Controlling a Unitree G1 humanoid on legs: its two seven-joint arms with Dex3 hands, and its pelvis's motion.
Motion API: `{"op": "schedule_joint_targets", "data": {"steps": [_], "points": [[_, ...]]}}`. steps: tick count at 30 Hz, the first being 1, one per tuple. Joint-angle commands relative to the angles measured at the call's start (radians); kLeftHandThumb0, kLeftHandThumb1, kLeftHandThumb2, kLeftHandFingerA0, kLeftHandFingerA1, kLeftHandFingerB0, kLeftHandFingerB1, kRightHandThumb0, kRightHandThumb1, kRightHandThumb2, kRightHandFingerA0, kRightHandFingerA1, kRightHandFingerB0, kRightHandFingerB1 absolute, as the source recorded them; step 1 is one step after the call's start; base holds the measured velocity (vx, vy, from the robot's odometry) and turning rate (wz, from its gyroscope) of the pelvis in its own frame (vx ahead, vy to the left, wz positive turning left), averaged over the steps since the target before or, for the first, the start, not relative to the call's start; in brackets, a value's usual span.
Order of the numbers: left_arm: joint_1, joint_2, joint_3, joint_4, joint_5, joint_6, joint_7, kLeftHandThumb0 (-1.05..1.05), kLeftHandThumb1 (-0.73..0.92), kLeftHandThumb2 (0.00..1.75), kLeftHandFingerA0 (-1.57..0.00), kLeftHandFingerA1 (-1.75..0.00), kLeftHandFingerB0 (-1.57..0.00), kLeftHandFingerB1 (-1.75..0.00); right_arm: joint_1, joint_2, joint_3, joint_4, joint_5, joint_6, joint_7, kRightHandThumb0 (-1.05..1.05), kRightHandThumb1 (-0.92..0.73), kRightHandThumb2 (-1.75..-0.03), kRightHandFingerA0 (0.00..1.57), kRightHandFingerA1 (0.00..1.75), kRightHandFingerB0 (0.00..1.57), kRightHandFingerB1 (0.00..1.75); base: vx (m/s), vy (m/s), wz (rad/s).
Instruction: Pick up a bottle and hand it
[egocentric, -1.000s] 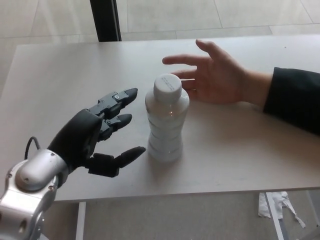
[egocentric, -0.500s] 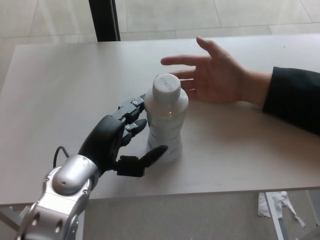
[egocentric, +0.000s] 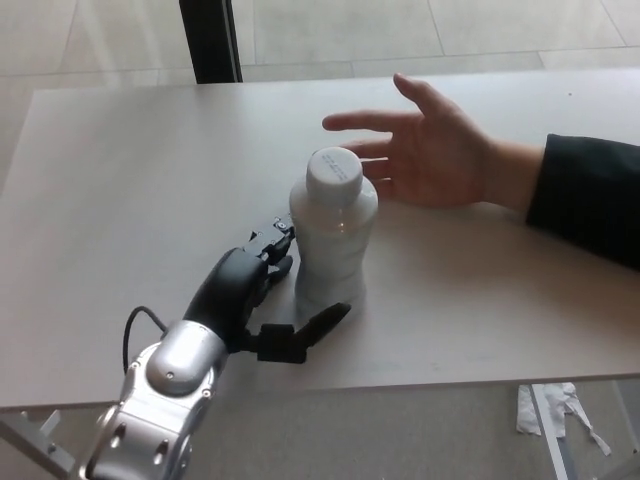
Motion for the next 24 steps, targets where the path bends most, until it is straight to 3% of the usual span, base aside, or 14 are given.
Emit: {"op": "schedule_joint_targets", "data": {"steps": [1,2,4,7,8,9,10,11,15,16,17,19,21,24], "points": [[-0.065,-0.043,-0.048,0.086,0.11,-0.001,0.098,-0.74,0.39,0.89,0.0,-0.55,-0.04,-0.13,-0.008,-0.007,0.01,0.007,-0.007,-0.045,-0.016,-0.74,-0.41,-0.85,1.12,1.05,0.38,0.64,0.0,0.0,0.0],[-0.085,-0.055,-0.061,0.103,0.129,0.018,0.113,-0.75,0.4,0.89,0.0,-0.55,-0.03,-0.11,-0.007,-0.009,0.015,0.013,-0.014,-0.058,-0.018,-0.75,-0.55,-0.57,1.16,0.97,0.38,0.62,0.0,0.0,0.0],[-0.111,-0.094,-0.065,0.144,0.145,0.01,0.169,-0.84,0.52,0.56,0.0,-0.66,-0.01,-0.31,-0.011,-0.015,0.027,0.019,-0.027,-0.061,-0.027,-0.77,-0.42,-0.82,1.15,1.16,0.38,0.65,0.0,0.0,0.0],[-0.127,-0.132,-0.052,0.197,0.158,-0.029,0.232,-0.81,0.51,0.55,-0.01,-0.66,-0.05,-0.29,-0.012,-0.016,0.033,0.016,-0.027,-0.06,-0.029,-0.79,-0.42,-0.76,1.15,1.21,0.37,0.64,0.0,0.0,0.0],[-0.151,-0.159,-0.044,0.239,0.173,-0.037,0.283,-0.79,0.53,0.56,-0.01,-0.62,-0.05,-0.29,-0.015,-0.013,0.027,0.017,-0.017,-0.064,-0.025,-0.73,-0.55,-0.57,1.11,0.97,0.38,0.59,0.0,0.0,0.0],[-0.153,-0.16,-0.041,0.242,0.174,-0.039,0.285,-0.79,0.53,0.56,-0.01,-0.62,-0.05,-0.29,-0.018,-0.013,0.028,0.016,-0.017,-0.063,-0.026,-0.73,-0.55,-0.57,1.11,0.97,0.38,0.59,0.0,0.0,0.0],[-0.162,-0.166,-0.038,0.261,0.179,-0.056,0.3,-0.77,0.42,0.89,0.0,-0.54,-0.08,-0.18,-0.022,-0.015,0.03,0.016,-0.018,-0.06,-0.026,-0.77,-0.44,-0.9,1.17,1.26,0.37,0.64,0.0,0.0,0.0],[-0.176,-0.176,-0.043,0.278,0.194,-0.054,0.318,-0.86,0.47,0.92,-0.02,-0.48,-0.04,-0.08,-0.025,-0.012,0.029,0.011,-0.016,-0.064,-0.025,-0.72,-0.55,-0.57,1.11,1.11,0.38,0.62,0.0,0.0,0.0],[-0.18,-0.19,-0.039,0.298,0.203,-0.075,0.344,-0.84,0.46,0.9,-0.02,-0.43,0.0,-0.05,-0.042,-0.019,0.043,0.029,-0.028,-0.069,-0.025,-0.72,-0.55,-0.58,1.12,1.13,0.36,0.61,0.0,0.0,0.0],[-0.179,-0.2,-0.056,0.307,0.239,-0.071,0.392,-0.73,0.54,0.57,-0.11,-0.69,0.0,-0.2,-0.047,-0.019,0.041,0.032,-0.023,-0.068,-0.024,-0.77,-0.44,-0.9,1.18,1.2,0.37,0.65,0.0,0.0,0.0],[-0.168,-0.233,-0.048,0.336,0.26,-0.112,0.495,-0.48,0.5,0.59,-0.52,-0.73,-0.08,-0.24,-0.052,-0.015,0.034,0.033,-0.014,-0.066,-0.024,-0.74,-0.53,-0.58,1.16,1.23,0.39,0.63,0.0,0.0,0.0],[-0.16,-0.261,-0.043,0.365,0.28,-0.153,0.584,-0.37,0.63,0.63,-0.86,-1.13,-0.08,-0.23,-0.058,-0.011,0.035,0.033,-0.017,-0.063,-0.038,-0.75,-0.4,-0.87,1.12,1.01,0.42,0.67,0.0,0.0,0.0],[-0.158,-0.274,-0.044,0.38,0.291,-0.161,0.621,-0.33,0.71,0.63,-0.94,-1.2,-0.04,-0.27,-0.056,-0.008,0.032,0.028,-0.012,-0.067,-0.033,-0.74,-0.55,-0.58,1.13,0.93,0.4,0.64,0.0,0.0,0.0],[-0.167,-0.293,-0.039,0.413,0.307,-0.178,0.68,-0.21,0.79,0.68,-0.99,-1.36,-0.1,-0.23,-0.052,-0.011,0.041,0.018,-0.024,-0.065,-0.039,-0.75,-0.56,-0.57,1.08,0.77,0.4,0.64,0.0,0.0,0.0]]}}
